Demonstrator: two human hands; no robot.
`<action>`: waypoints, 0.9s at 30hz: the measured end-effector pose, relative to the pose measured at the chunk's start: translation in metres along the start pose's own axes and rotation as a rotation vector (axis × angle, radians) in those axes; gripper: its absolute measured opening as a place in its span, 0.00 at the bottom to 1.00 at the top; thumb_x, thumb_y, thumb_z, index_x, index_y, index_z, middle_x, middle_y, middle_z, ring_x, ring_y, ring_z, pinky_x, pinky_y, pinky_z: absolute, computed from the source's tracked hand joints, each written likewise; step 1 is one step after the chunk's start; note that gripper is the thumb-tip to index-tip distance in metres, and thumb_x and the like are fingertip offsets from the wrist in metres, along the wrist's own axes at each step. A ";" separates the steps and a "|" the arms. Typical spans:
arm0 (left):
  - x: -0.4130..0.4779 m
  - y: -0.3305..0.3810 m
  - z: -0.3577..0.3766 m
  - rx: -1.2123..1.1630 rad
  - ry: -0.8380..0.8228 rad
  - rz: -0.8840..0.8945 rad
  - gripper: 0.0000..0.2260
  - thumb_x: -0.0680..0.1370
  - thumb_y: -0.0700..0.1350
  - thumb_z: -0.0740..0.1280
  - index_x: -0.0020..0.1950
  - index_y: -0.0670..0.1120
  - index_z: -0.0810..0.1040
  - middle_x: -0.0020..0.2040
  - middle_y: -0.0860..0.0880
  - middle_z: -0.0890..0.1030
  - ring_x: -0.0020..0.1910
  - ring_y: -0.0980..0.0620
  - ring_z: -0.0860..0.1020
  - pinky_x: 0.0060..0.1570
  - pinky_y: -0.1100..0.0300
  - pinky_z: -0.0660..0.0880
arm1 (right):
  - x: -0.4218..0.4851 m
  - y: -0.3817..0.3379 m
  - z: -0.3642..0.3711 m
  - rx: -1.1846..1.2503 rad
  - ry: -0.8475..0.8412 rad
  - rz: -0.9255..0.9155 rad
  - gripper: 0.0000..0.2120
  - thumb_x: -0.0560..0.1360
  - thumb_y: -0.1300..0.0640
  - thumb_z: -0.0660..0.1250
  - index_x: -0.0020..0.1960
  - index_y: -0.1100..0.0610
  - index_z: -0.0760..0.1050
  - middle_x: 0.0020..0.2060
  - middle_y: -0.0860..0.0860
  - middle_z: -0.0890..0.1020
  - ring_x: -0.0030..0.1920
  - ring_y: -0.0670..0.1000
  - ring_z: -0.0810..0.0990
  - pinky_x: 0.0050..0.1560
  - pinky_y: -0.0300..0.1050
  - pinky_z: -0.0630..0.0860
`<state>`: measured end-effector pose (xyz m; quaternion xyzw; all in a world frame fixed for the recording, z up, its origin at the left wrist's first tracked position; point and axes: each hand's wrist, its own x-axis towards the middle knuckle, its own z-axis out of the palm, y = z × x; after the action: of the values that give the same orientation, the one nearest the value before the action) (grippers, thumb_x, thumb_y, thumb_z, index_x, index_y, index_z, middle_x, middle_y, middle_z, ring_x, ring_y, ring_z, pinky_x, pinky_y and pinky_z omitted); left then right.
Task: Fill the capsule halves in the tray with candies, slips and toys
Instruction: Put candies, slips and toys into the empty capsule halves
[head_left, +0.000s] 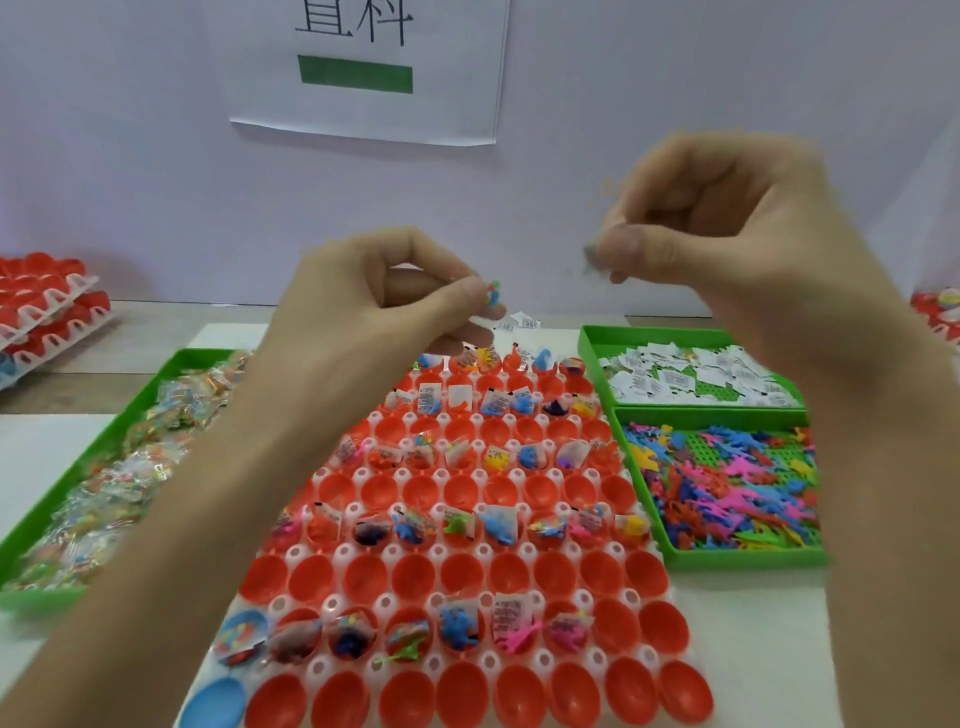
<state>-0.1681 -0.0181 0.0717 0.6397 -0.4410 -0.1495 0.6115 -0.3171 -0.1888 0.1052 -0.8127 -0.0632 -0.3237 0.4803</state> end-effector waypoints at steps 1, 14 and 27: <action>-0.002 0.002 0.004 -0.055 0.012 -0.001 0.03 0.77 0.42 0.72 0.46 0.43 0.81 0.41 0.49 0.88 0.42 0.52 0.86 0.42 0.64 0.81 | 0.002 -0.003 0.008 0.005 -0.018 -0.011 0.07 0.69 0.54 0.77 0.43 0.53 0.80 0.37 0.45 0.85 0.38 0.47 0.83 0.42 0.38 0.78; -0.006 0.006 0.016 -0.595 -0.067 -0.096 0.08 0.72 0.46 0.75 0.47 0.45 0.80 0.45 0.47 0.87 0.50 0.47 0.86 0.47 0.63 0.81 | 0.009 0.005 0.029 -0.185 0.137 0.102 0.08 0.70 0.51 0.78 0.41 0.50 0.80 0.36 0.51 0.81 0.38 0.53 0.79 0.41 0.49 0.78; -0.004 -0.010 0.022 -0.522 -0.088 -0.156 0.16 0.70 0.45 0.71 0.57 0.45 0.80 0.51 0.45 0.87 0.52 0.48 0.86 0.52 0.61 0.82 | -0.003 0.017 -0.019 -0.281 -0.105 0.391 0.09 0.74 0.47 0.73 0.46 0.53 0.85 0.40 0.51 0.86 0.37 0.47 0.82 0.42 0.42 0.81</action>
<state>-0.1827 -0.0311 0.0568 0.4856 -0.3630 -0.3323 0.7225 -0.3216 -0.2132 0.0968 -0.8839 0.1159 -0.1876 0.4123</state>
